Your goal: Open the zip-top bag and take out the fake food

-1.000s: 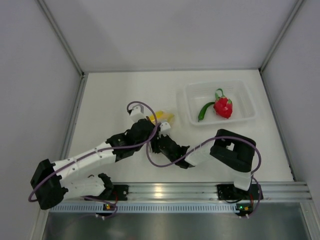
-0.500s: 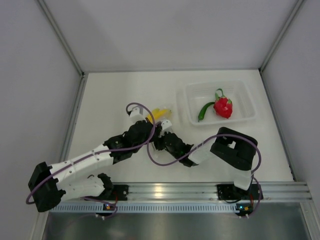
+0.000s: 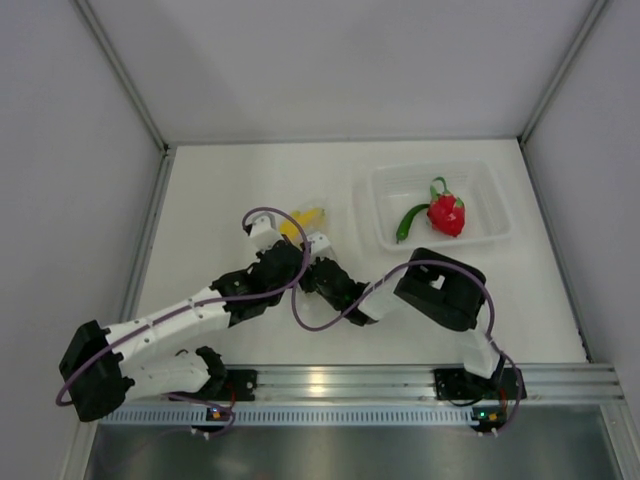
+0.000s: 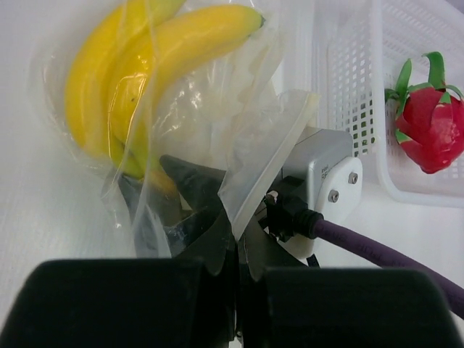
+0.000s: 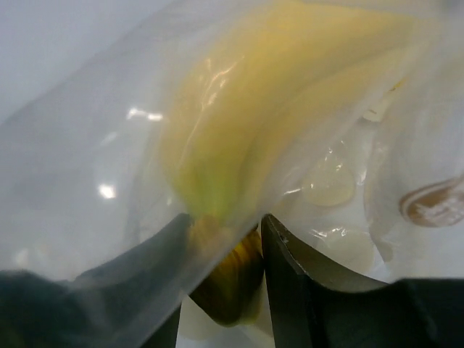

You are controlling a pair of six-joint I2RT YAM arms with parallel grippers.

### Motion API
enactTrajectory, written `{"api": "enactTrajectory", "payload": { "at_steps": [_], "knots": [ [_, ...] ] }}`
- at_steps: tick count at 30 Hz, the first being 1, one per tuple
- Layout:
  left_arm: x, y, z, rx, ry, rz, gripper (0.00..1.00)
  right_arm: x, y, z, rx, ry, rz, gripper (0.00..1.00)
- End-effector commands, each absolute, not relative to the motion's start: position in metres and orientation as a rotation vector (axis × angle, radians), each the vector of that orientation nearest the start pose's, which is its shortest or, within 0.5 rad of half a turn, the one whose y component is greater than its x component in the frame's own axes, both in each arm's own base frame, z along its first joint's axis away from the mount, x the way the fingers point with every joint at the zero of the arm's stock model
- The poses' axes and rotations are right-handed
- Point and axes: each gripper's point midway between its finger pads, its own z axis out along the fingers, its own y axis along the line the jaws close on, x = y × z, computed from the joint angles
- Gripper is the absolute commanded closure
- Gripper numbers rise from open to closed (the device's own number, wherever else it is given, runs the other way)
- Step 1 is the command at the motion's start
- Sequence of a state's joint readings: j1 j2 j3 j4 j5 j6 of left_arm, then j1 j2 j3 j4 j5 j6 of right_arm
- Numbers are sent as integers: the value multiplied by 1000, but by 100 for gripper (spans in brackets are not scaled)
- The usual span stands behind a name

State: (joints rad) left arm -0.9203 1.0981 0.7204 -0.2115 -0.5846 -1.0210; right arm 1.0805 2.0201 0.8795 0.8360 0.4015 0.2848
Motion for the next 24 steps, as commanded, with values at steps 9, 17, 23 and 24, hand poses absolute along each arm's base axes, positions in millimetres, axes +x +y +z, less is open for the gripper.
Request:
{"api": "enactTrajectory", "payload": {
  "at_steps": [9, 17, 23, 24],
  "knots": [
    [215, -282, 169, -306, 2151, -896, 100, 323, 429, 88, -384, 1698, 661, 97],
    [237, -252, 182, -255, 2079, -655, 100, 285, 414, 115, -540, 1750, 722, 100],
    [244, -248, 184, -158, 2072, -571, 100, 250, 394, 89, -649, 2020, 709, 100],
    [244, -248, 184, -147, 2071, -568, 100, 246, 392, 86, -649, 2052, 709, 100]
  ]
}}
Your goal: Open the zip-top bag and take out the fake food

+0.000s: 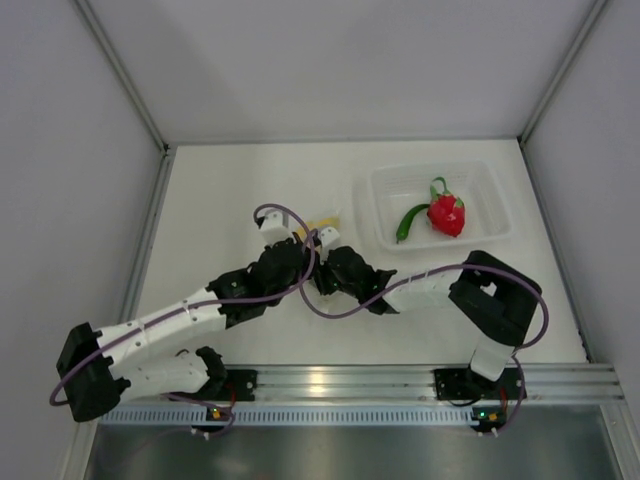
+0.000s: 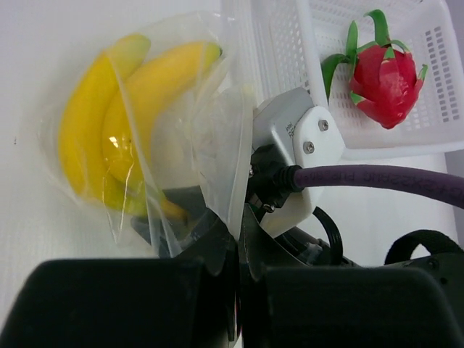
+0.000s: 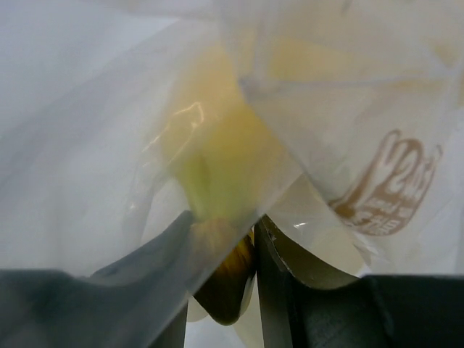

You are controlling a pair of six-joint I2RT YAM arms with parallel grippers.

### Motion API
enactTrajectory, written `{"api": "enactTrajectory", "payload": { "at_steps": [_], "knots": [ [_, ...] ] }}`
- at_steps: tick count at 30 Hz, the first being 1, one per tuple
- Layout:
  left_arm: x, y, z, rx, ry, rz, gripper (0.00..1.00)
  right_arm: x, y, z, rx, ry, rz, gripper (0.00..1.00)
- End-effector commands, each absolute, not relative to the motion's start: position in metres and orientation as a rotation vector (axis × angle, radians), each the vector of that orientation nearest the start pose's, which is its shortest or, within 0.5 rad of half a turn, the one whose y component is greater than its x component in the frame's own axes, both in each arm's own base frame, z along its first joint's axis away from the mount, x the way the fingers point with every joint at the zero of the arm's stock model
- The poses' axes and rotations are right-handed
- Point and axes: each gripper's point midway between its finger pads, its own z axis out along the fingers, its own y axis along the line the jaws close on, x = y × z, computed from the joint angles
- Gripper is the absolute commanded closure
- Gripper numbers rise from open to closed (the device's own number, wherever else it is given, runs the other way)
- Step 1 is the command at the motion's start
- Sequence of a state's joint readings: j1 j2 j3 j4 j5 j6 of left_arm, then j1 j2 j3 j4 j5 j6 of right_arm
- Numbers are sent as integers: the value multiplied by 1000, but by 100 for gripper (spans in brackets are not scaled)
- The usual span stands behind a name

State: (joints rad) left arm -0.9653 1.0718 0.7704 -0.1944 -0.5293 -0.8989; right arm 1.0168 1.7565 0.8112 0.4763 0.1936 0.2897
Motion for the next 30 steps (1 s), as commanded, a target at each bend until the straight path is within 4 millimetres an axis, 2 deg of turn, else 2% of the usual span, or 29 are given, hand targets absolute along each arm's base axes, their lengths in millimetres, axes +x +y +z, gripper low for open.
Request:
{"api": "enactTrajectory", "payload": {
  "at_steps": [1, 4, 8, 11, 12, 16, 21, 23, 27, 28, 29, 30],
  "knots": [
    [243, -247, 183, -144, 2072, -562, 100, 239, 387, 78, -635, 2120, 706, 100],
    [242, -246, 177, -133, 2084, -556, 100, 237, 379, 74, -557, 2173, 688, 100],
    [240, -246, 169, -128, 2101, -551, 100, 234, 378, 81, -491, 2184, 674, 100],
    [240, -237, 163, -171, 2095, -524, 100, 237, 374, 87, -436, 2164, 659, 100],
    [241, -233, 166, -196, 2078, -524, 100, 236, 372, 86, -434, 2162, 654, 100],
    [244, -208, 161, -299, 2055, -455, 100, 229, 366, 78, -474, 2163, 638, 100],
    [250, -199, 161, -351, 2051, -441, 100, 217, 360, 81, -468, 2139, 618, 100],
    [249, -203, 161, -349, 2059, -464, 100, 219, 355, 91, -420, 2116, 625, 100],
    [242, -229, 160, -297, 2080, -621, 100, 232, 350, 102, -317, 2089, 580, 100],
    [237, -238, 160, -277, 2090, -687, 100, 239, 356, 114, -285, 2073, 582, 100],
    [235, -242, 161, -285, 2084, -724, 100, 241, 353, 106, -282, 2103, 530, 100],
    [234, -245, 164, -293, 2069, -756, 100, 248, 352, 109, -246, 2094, 494, 100]
  ]
}}
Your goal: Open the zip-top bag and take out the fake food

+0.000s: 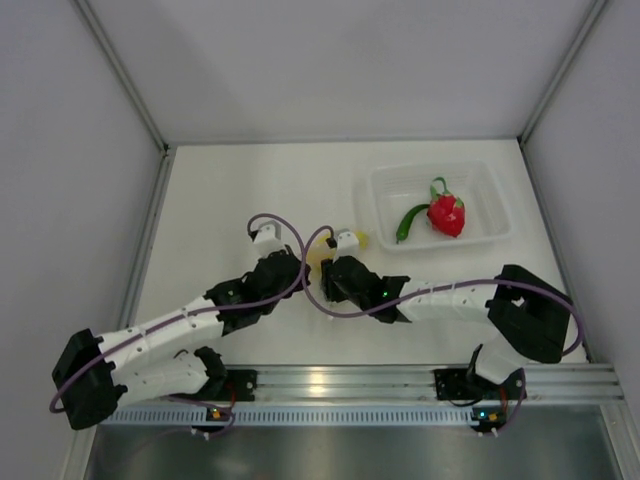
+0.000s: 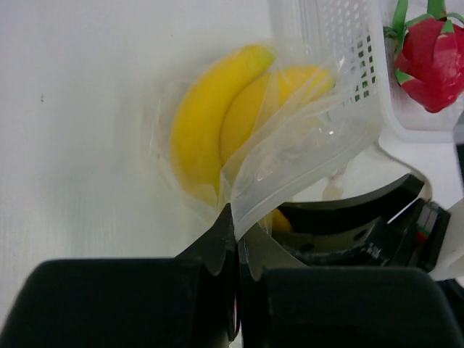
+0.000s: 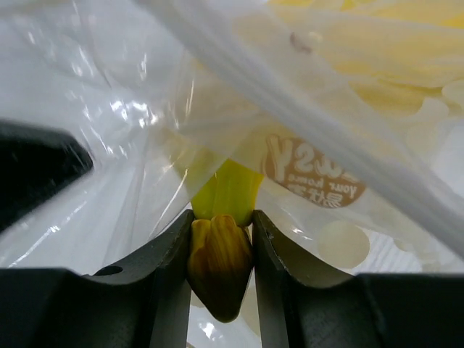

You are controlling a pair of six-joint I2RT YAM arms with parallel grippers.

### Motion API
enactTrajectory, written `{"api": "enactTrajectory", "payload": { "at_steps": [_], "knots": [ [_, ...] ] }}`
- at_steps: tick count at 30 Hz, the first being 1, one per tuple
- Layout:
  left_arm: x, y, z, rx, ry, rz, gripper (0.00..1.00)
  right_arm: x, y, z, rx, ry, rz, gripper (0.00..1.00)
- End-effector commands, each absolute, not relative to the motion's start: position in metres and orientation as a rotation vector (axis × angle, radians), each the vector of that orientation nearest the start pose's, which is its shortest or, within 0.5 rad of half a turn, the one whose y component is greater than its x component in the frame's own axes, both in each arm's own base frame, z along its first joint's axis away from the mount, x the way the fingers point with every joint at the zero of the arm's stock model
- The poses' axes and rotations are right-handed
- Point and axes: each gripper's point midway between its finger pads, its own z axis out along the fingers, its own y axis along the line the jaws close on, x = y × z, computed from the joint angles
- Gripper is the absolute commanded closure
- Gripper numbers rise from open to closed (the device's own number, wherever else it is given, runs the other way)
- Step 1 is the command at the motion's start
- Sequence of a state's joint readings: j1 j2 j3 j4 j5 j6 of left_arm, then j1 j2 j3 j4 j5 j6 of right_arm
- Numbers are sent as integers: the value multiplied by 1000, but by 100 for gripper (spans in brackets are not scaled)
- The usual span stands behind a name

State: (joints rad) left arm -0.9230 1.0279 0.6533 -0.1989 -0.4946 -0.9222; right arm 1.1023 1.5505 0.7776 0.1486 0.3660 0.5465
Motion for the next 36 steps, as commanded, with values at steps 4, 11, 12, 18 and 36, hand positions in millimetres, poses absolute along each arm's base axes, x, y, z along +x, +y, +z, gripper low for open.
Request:
{"api": "enactTrajectory", "payload": {
  "at_steps": [4, 11, 12, 18, 36],
  "knots": [
    [222, -255, 168, -267, 2047, -808, 100, 267, 365, 128, -132, 2071, 484, 100],
    [211, -261, 146, -269, 2073, -781, 100, 283, 368, 147, -4, 2062, 453, 100],
    [212, -259, 145, -280, 2069, -765, 100, 280, 374, 150, -39, 2073, 483, 100],
    [220, -237, 144, -336, 2028, -660, 100, 252, 382, 145, -239, 2150, 581, 100],
    [231, -189, 149, -401, 1949, -430, 100, 154, 343, 141, -916, 2128, 815, 100]
  ]
}}
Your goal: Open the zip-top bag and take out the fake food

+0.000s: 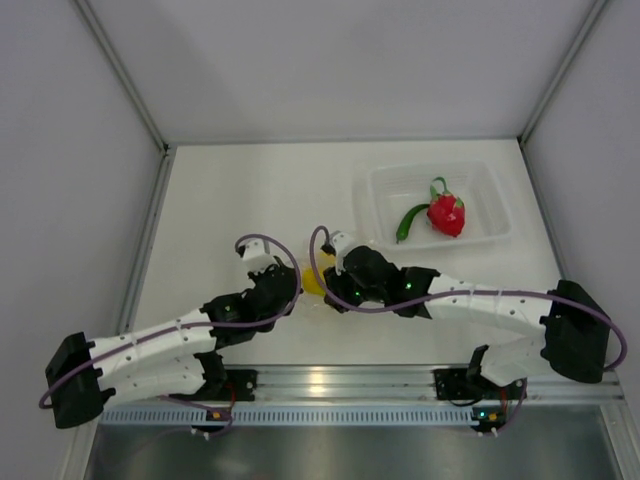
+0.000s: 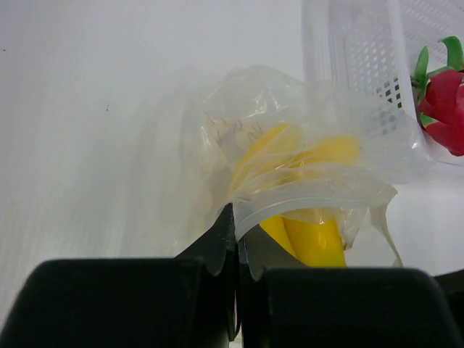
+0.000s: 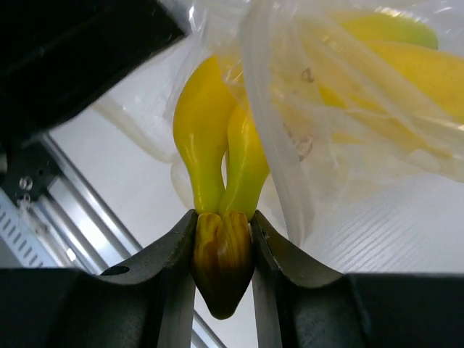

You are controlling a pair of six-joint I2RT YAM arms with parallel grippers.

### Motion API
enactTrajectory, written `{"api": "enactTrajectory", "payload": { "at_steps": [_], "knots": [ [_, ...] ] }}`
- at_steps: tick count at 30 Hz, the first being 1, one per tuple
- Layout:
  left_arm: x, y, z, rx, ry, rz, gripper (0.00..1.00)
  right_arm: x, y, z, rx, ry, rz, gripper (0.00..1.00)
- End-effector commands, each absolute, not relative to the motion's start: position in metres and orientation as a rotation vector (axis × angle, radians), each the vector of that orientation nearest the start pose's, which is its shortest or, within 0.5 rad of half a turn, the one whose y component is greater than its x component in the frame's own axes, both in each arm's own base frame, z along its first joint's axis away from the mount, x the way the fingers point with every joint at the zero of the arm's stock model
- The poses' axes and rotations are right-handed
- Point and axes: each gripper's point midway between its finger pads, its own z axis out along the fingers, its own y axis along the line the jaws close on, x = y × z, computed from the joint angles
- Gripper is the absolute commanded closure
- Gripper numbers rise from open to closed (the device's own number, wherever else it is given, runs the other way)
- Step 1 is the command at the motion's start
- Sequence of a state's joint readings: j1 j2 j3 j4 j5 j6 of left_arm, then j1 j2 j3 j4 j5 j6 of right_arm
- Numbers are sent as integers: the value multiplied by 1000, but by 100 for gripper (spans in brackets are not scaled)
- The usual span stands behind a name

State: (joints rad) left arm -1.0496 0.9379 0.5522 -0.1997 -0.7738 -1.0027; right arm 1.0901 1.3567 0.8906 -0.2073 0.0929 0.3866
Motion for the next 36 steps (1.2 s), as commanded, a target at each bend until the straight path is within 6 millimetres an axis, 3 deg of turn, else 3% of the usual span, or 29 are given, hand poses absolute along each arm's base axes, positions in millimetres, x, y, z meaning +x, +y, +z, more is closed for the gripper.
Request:
{"api": "enactTrajectory", "payload": {
  "at_steps": [1, 6, 12, 18, 24, 29, 32, 35, 36],
  "knots": [
    [232, -188, 150, -401, 1950, -427, 100, 151, 344, 144, -942, 2110, 838, 100],
    [234, -188, 148, -410, 1956, -425, 100, 125, 345, 149, -1101, 2038, 969, 100],
    [231, -198, 143, -394, 1997, -457, 100, 103, 356, 177, -1225, 1851, 1142, 100],
    [230, -211, 141, -342, 2043, -474, 100, 86, 367, 190, -1348, 1720, 1298, 100],
    [237, -195, 136, -404, 2068, -448, 100, 68, 362, 204, -1440, 1603, 1375, 100],
    [247, -178, 142, -449, 2057, -420, 100, 60, 347, 223, -1453, 1528, 1369, 100],
    [252, -172, 143, -467, 2061, -411, 100, 51, 340, 248, -1434, 1423, 1412, 100],
    [256, -164, 143, -488, 2058, -398, 100, 69, 332, 283, -1233, 1399, 1344, 100],
    [257, -161, 143, -496, 2057, -391, 100, 85, 328, 289, -1127, 1436, 1272, 100]
  ]
}}
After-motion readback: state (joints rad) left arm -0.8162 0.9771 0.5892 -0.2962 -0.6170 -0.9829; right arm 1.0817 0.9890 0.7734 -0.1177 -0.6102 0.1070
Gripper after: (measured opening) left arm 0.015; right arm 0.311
